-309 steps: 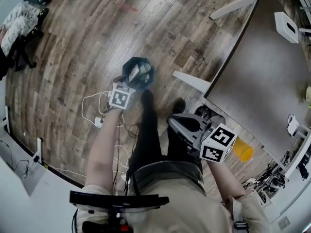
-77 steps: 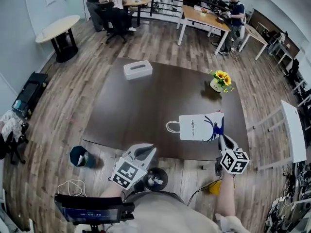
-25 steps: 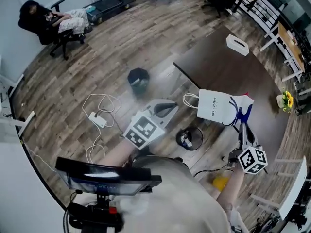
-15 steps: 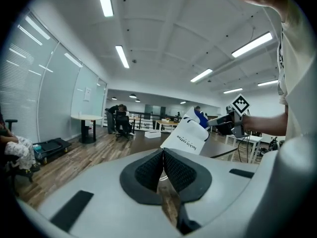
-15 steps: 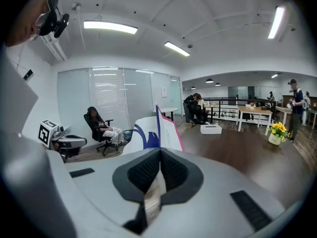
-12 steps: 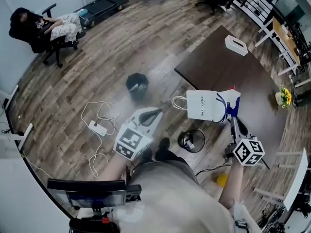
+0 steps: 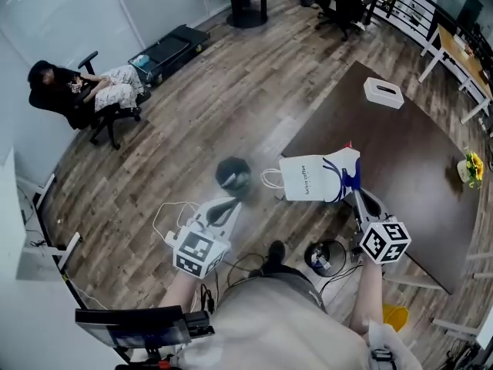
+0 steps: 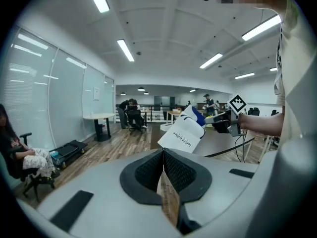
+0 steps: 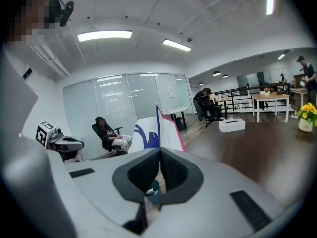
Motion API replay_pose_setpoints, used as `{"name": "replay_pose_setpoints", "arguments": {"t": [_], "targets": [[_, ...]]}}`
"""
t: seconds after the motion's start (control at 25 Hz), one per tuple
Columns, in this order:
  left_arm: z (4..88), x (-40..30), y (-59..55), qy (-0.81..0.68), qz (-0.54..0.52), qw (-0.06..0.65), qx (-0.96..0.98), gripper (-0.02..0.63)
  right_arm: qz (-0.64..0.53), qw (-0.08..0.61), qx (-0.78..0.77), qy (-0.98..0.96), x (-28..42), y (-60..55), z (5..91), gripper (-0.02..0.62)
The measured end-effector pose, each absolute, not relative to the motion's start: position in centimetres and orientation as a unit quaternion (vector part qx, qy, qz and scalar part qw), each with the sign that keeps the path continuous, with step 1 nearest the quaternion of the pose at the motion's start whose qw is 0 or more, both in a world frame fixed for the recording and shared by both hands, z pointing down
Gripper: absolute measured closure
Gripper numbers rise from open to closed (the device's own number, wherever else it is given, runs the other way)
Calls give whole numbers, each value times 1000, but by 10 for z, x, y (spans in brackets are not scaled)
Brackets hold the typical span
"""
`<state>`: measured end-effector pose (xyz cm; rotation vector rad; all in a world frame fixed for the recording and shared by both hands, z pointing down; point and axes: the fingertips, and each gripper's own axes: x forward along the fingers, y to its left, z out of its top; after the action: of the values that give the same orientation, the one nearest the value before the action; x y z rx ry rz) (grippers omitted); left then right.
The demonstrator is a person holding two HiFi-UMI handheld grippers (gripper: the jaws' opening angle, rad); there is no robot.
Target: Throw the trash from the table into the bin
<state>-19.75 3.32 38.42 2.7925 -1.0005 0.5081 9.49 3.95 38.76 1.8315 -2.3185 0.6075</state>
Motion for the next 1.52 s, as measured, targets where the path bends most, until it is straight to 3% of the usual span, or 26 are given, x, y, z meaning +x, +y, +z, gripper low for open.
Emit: {"name": "replay_pose_setpoints", "arguments": {"t": [0.24,0.76,1.2,1.52], "targets": [[355,-172,-22,-361,184,34,914,592,232,29,572,-786,118,-9,405,580],[352,-202,-97,-428,185,37,884,592,236,50,529,-814,102,-87,422,580],[384,-301,-179,-407,162,57,897,592,230,96,552,-796,0,-151,429,580],[431,-418,-273,-349,152,92,920,592,238,180,574,-763,-137,-221,452,580]]}}
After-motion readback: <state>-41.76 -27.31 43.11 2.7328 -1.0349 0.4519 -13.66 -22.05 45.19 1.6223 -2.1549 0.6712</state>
